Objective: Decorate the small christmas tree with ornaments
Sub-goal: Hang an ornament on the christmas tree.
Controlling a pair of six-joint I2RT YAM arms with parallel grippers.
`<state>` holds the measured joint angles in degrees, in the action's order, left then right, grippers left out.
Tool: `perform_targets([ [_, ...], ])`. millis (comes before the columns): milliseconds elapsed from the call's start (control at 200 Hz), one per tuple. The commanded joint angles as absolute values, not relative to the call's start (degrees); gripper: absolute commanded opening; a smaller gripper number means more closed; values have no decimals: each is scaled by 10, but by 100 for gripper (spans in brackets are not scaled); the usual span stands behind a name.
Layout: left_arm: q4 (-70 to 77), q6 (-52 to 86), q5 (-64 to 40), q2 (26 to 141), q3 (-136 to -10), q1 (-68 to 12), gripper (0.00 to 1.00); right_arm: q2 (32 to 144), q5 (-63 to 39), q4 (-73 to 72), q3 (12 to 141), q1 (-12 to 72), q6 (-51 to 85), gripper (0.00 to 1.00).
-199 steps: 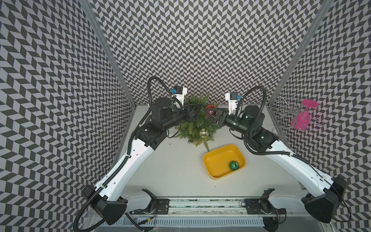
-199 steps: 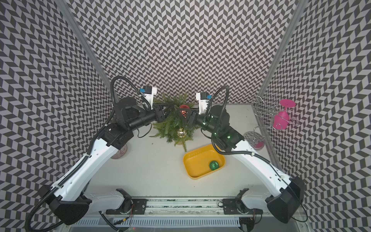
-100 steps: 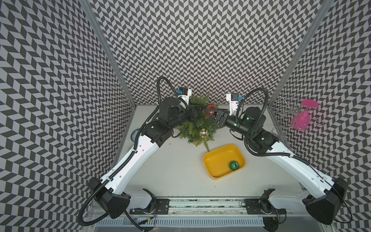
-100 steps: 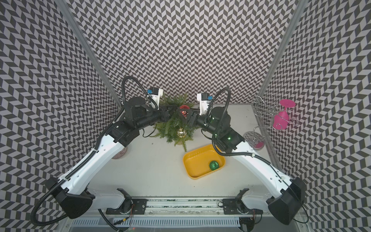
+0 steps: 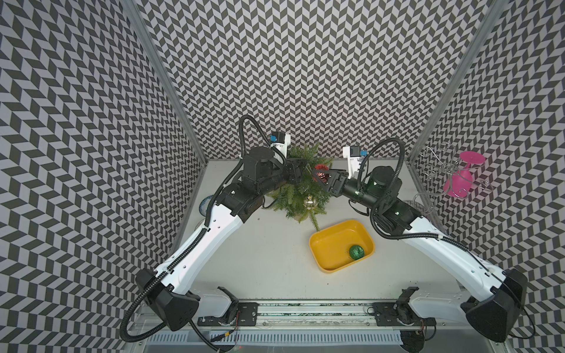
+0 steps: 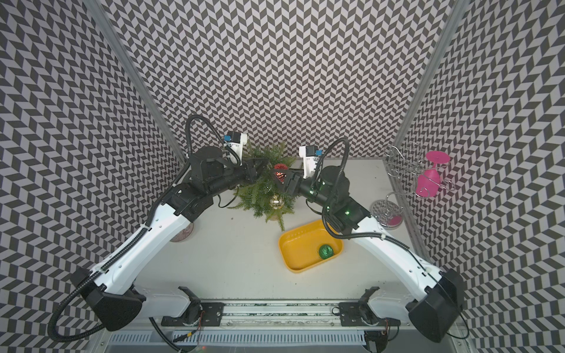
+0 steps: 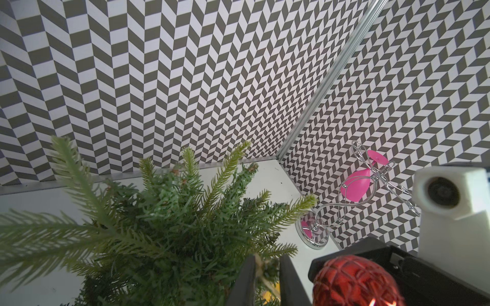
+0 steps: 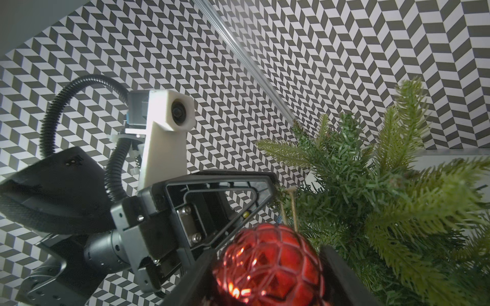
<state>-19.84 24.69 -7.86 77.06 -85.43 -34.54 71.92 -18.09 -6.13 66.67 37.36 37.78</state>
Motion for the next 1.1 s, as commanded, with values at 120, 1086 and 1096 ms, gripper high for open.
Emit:
perform_targets([
  [120,-203,236,-68,776,-873,-350,20,692,-190,-99,648,374,390,66],
  [1086,-214,237,-106,716,-859,-350,32,619,-168,12,631,374,366,65],
  [1096,-214,237,-107,714,-858,-350,33,618,-167,14,630,374,366,65],
])
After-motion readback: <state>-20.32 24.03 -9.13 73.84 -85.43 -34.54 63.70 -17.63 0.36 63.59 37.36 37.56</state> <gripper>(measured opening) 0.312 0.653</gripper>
